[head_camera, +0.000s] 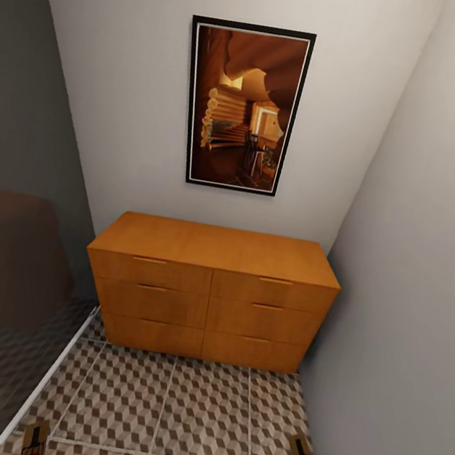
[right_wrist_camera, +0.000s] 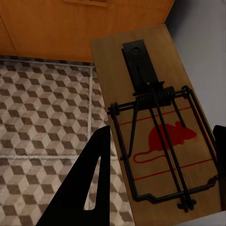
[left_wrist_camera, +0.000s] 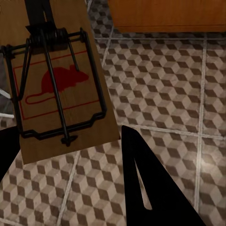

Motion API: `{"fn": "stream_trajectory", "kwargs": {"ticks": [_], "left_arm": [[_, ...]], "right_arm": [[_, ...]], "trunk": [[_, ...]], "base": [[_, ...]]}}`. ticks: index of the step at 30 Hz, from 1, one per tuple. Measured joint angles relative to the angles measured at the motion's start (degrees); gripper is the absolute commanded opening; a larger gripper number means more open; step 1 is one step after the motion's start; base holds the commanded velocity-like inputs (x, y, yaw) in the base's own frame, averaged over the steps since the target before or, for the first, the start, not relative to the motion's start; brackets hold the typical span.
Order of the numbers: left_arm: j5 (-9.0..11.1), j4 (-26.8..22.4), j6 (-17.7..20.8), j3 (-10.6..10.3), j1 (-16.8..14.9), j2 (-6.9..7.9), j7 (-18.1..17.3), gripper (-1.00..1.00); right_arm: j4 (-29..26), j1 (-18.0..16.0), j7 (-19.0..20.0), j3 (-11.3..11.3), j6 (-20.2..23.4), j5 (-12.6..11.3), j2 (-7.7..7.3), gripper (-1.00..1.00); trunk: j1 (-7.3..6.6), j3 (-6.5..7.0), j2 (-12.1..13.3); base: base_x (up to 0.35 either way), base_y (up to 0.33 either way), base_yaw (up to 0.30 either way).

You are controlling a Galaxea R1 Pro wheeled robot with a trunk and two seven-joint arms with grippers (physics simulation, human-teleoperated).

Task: Take the four mousetraps from the cabinet in the bathroom and place them on the bathroom floor. Make sure all four end up on the same floor surface, and ensure that at least two of them are either under or directly next to the same bathroom sink.

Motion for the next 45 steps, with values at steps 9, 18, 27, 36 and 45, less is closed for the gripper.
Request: {"fn": "stream_trajectory", "kwargs": {"ticks": [9,18,27,36,45], "left_arm": [[0.0,-0.01,0.0,0.0,0.0,0.0,0.0,-1.0],[-0.05,-0.01,0.0,0.0,0.01,0.0,0.0,-1.0],[0.0,0.0,0.0,0.0,0.01,0.0,0.0,-1.0],[-0.02,-0.03,0.0,-0.01,0.01,0.0,0.0,-1.0],[-0.03,0.01,0.0,0.0,0.0,0.0,0.0,-1.0]], "right_arm": [[0.01,0.0,-0.06,0.0,0.0,0.01,0.03,-1.0],[0.02,0.0,-0.08,0.0,0.0,0.01,0.03,-1.0],[0.95,0.0,-0.09,0.06,0.0,0.0,0.12,-1.0],[1.39,0.0,-0.09,0.08,0.0,0.01,0.12,-1.0],[1.42,0.01,-0.09,0.09,0.0,0.01,0.12,-1.0]], "trunk": [[0.0,0.82,0.0],[0.0,1.64,0.0],[0.0,2.46,0.01],[0.0,3.28,0.01],[0.0,4.1,0.01]], "base": [[0.0,0.0,0.0],[0.0,0.0,0.0],[0.0,0.0,0.0],[0.0,0.0,0.0],[0.0,0.0,0.0]]}}
